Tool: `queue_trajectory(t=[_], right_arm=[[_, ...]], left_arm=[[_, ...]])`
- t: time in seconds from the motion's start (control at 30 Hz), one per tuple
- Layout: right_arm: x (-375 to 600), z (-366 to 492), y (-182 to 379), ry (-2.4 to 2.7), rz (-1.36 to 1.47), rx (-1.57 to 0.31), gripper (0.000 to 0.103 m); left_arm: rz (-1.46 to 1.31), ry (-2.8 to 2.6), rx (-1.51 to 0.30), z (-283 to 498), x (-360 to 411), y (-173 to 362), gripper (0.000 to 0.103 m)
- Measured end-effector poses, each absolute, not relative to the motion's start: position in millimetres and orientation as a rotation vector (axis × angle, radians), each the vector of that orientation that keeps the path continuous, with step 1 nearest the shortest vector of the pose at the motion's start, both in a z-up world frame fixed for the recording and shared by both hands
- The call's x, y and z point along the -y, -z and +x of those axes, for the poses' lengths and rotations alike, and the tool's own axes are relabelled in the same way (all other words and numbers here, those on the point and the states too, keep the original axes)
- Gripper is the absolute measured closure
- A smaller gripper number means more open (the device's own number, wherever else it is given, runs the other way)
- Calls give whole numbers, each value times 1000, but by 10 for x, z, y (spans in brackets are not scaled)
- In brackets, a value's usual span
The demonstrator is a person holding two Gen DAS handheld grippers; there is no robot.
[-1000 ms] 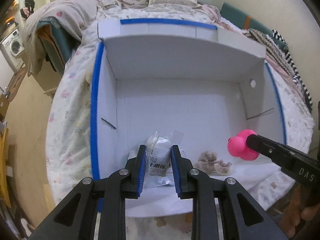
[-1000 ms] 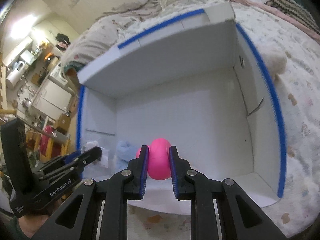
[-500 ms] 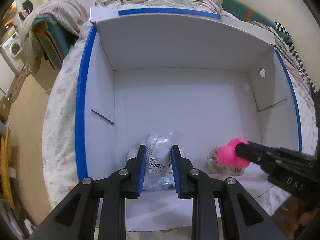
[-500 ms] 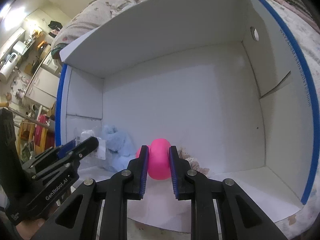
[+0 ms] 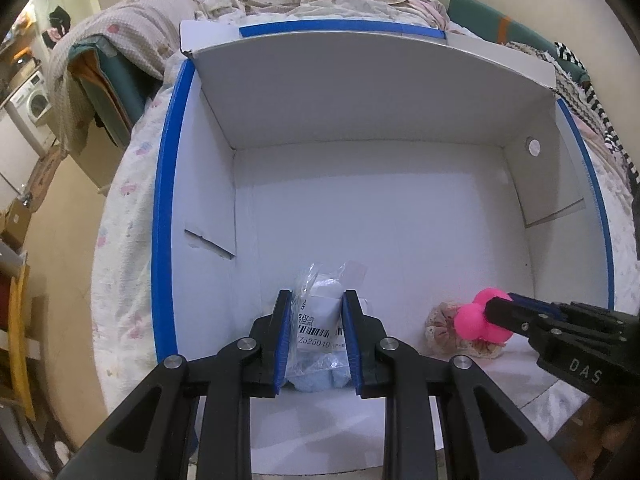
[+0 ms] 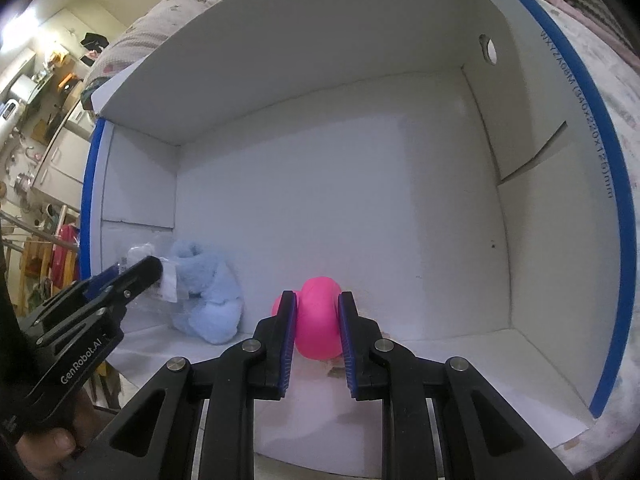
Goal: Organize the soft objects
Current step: 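Lower the plastic bag and pink toy into the box with both grippers, then open both grippers and withdraw them from the box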
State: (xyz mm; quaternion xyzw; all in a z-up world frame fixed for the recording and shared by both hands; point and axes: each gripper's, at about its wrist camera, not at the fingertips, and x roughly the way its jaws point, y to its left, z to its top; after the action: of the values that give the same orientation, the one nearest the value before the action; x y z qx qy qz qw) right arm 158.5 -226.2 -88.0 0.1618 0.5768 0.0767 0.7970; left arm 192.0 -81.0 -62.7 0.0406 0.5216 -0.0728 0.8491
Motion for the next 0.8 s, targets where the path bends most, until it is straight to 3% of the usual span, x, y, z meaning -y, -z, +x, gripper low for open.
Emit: queue_trajectory(t=[0.23,0.3,0.33,0.37,0.43,0.63,0.73,0.8], right_arm=[[2267,1583,891,-155,345,-1242,78],[2273,1580,881,-145,344,-1240,63],[2277,1581,871,-138,342,-1232,39],[2297,1575,844,-131,349,-1213,25],[2339,1561,792,-124,365,-1174,25],[2406,1594,769,-129,427,-1161,15],[2368,1583,696,-153,416,-1125,3],[2362,1559,652,-150,385,-1095,3]], left_arm=[[109,164,-1104,1918,816,627,74],[111,165,-1098,1906,813,612,69],[109,167,-1092,1901,812,601,63],[105,168,-1082,1892,802,582,53],[104,165,-1061,1874,797,539,42],[99,158,-1019,1865,781,448,40],[116,138,-1008,1876,796,444,40],[109,133,-1003,1876,785,431,40]])
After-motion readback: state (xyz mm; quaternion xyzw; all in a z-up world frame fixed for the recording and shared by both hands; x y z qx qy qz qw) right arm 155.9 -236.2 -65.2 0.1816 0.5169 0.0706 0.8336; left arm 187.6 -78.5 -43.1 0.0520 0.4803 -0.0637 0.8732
